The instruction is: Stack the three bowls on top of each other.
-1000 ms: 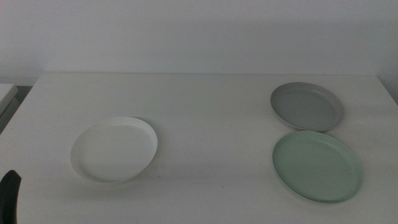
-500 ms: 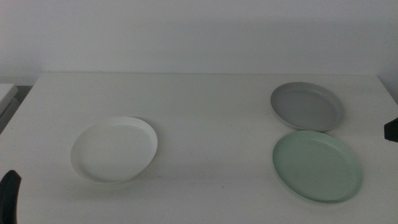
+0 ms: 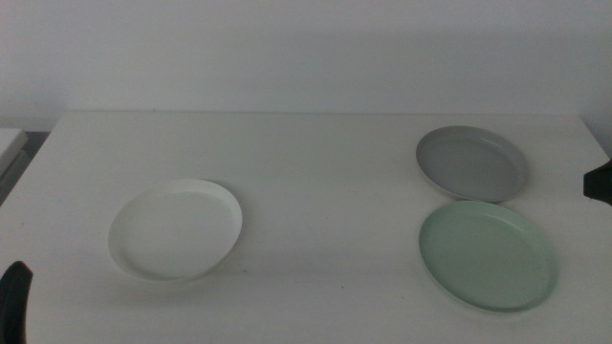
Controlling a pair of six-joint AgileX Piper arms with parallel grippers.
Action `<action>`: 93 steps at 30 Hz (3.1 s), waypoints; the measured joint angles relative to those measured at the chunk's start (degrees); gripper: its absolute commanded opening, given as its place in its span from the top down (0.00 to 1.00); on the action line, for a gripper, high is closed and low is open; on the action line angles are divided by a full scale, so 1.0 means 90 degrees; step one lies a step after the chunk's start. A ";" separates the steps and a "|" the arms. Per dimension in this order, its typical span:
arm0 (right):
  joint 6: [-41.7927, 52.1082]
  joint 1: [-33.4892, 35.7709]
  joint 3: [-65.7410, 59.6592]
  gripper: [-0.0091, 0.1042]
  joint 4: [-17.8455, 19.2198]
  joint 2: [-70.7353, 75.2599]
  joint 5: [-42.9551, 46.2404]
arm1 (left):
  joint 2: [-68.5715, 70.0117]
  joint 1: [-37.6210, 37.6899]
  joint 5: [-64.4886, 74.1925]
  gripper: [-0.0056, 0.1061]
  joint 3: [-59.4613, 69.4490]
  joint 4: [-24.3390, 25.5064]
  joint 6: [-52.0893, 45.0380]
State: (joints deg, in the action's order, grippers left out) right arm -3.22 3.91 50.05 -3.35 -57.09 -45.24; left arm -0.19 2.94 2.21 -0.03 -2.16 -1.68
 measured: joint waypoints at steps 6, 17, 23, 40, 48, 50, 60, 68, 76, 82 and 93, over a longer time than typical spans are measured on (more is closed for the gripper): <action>-0.0380 0.0000 0.0062 0.11 0.0303 -0.0386 0.0095 | 0.0000 0.0000 0.0000 0.11 0.0000 0.0000 0.0000; -0.0634 0.0000 0.0446 0.19 0.0372 -0.2140 -0.0100 | 0.0000 0.0000 0.0000 0.11 0.0000 0.0000 0.0000; -0.0634 -0.0119 0.0989 0.21 0.0310 -0.3272 -0.0375 | 0.0000 0.0000 0.0000 0.11 0.0000 0.0000 0.0000; -0.0418 -0.0444 0.1190 0.33 0.0137 -0.5264 0.0108 | 0.0000 0.0000 0.0000 0.11 0.0000 0.0000 0.0000; -0.0418 -0.0444 0.1217 0.45 0.0076 -0.5535 0.0283 | 0.0000 0.0000 0.0000 0.11 0.0000 0.0000 0.0000; -0.0418 -0.0444 0.1243 0.51 0.0036 -0.5543 0.0283 | 0.0000 0.0000 0.0000 0.11 0.0000 0.0000 0.0000; -0.0403 -0.0468 0.1256 0.93 0.0150 -0.5558 0.0336 | 0.0000 0.0000 0.0000 0.11 0.0000 0.0000 0.0000; -0.0347 -0.0480 0.1347 0.94 0.0161 -0.5492 0.0114 | 0.0000 0.0000 0.0000 0.11 0.0000 0.0000 0.0000; -0.0246 -0.0480 0.2049 0.94 -0.0149 -0.5039 -0.0993 | 0.0000 0.0000 0.0000 0.11 0.0000 0.0000 0.0000; -0.0205 0.0023 0.2616 0.94 -0.0376 -0.4991 -0.1282 | 0.0000 0.0000 0.0000 0.11 0.0000 0.0000 0.0000; -0.0330 0.1304 0.4264 0.94 -0.0974 -0.6150 -0.1388 | 0.0000 0.0000 0.0000 0.11 0.0000 0.0000 0.0000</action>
State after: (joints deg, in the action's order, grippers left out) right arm -6.19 15.65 88.42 -12.12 -112.44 -57.73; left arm -0.19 2.94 2.21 -0.03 -2.16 -1.68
